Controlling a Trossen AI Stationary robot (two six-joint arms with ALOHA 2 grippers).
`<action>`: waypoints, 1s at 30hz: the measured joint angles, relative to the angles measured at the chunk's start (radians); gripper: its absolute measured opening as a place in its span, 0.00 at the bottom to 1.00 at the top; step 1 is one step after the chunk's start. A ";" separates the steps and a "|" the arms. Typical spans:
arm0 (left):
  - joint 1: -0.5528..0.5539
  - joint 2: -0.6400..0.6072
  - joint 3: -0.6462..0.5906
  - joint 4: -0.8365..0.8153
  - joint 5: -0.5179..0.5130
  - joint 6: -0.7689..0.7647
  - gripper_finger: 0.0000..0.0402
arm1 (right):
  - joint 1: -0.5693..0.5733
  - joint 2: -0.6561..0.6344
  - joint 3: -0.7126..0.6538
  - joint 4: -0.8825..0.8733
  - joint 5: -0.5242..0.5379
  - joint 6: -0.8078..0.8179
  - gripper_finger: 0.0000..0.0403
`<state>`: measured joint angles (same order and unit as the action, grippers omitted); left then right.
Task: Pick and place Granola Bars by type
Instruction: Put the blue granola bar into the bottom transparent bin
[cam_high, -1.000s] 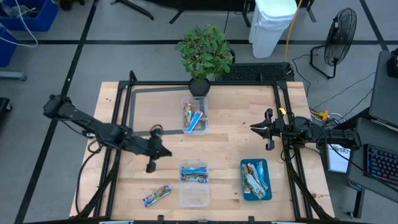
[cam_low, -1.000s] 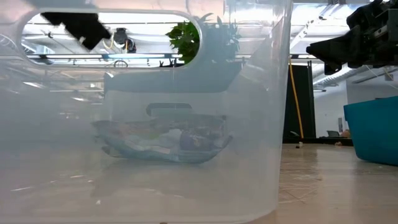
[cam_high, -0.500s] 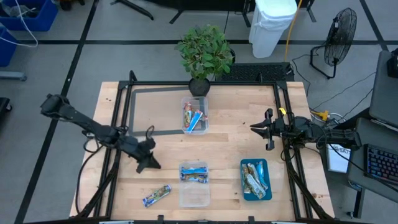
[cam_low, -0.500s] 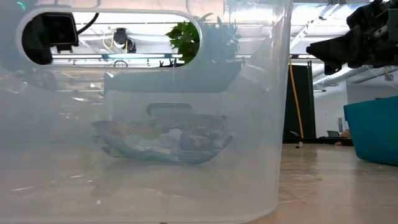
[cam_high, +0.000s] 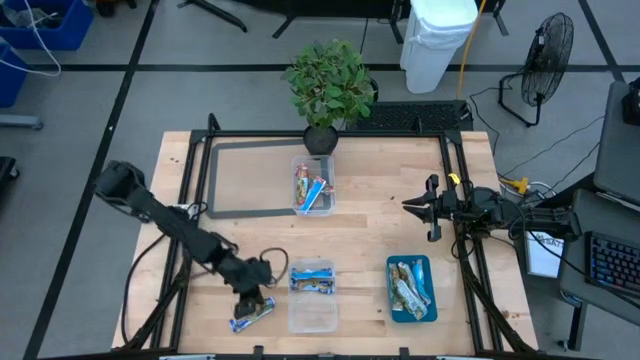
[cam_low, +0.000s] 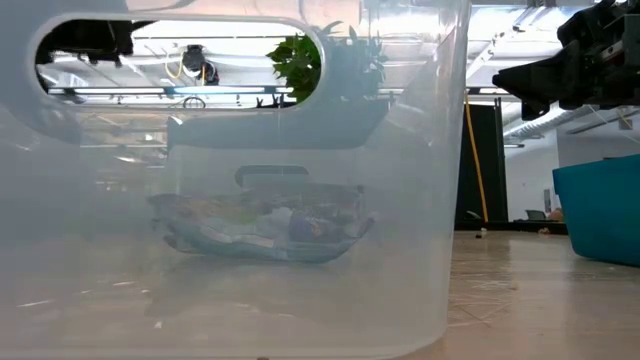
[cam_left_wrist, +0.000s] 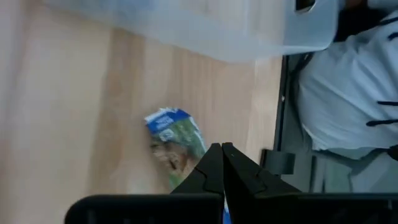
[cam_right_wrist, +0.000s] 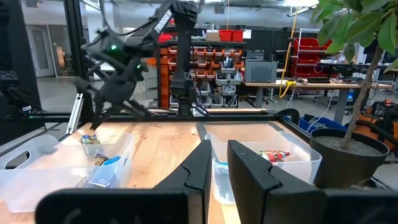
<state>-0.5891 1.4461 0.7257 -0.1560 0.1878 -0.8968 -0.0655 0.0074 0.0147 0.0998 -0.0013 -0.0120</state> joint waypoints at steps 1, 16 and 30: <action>-0.006 0.027 0.009 0.006 0.009 -0.019 0.01 | 0.000 0.000 0.000 0.000 0.000 0.000 0.11; -0.130 0.172 0.021 0.059 0.007 -0.363 0.01 | 0.000 0.000 0.000 0.000 0.000 0.000 0.11; -0.111 0.167 0.027 -0.227 -0.113 -0.266 0.02 | 0.000 0.000 0.000 0.000 0.000 0.000 0.11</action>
<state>-0.7004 1.6127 0.7528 -0.3834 0.0745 -1.1631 -0.0658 0.0076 0.0147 0.0998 -0.0012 -0.0124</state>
